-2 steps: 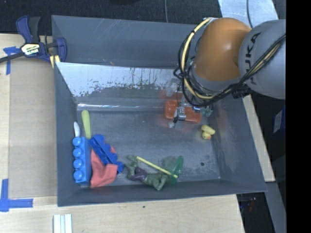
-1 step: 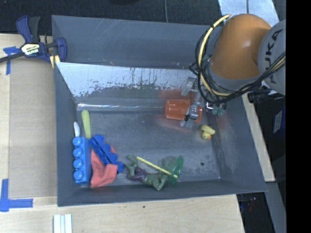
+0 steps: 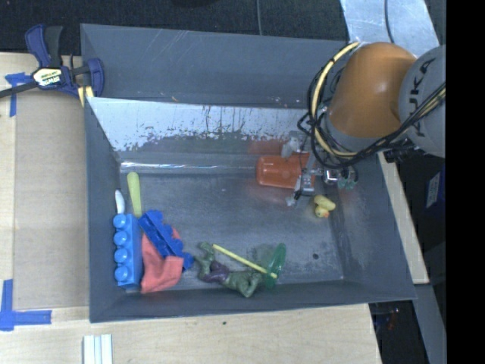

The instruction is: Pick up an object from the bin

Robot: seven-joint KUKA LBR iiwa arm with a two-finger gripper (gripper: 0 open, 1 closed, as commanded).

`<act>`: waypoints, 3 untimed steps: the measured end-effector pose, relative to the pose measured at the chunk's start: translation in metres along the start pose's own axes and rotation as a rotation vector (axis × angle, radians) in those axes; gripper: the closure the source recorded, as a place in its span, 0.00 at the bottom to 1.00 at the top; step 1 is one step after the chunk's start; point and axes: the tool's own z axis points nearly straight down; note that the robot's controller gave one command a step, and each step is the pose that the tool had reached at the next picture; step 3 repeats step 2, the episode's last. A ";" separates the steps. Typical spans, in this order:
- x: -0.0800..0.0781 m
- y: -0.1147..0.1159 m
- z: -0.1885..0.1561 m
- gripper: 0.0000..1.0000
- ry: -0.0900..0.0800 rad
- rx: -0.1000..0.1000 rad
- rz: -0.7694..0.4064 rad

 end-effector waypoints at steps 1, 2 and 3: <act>-0.017 0.026 0.038 0.00 -0.005 0.001 0.042; -0.020 -0.014 0.070 0.00 0.001 0.002 0.151; -0.020 -0.014 0.070 0.00 0.001 0.002 0.151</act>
Offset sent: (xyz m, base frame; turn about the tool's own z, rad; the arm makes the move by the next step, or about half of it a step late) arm 0.0202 -0.0365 -0.0858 0.2026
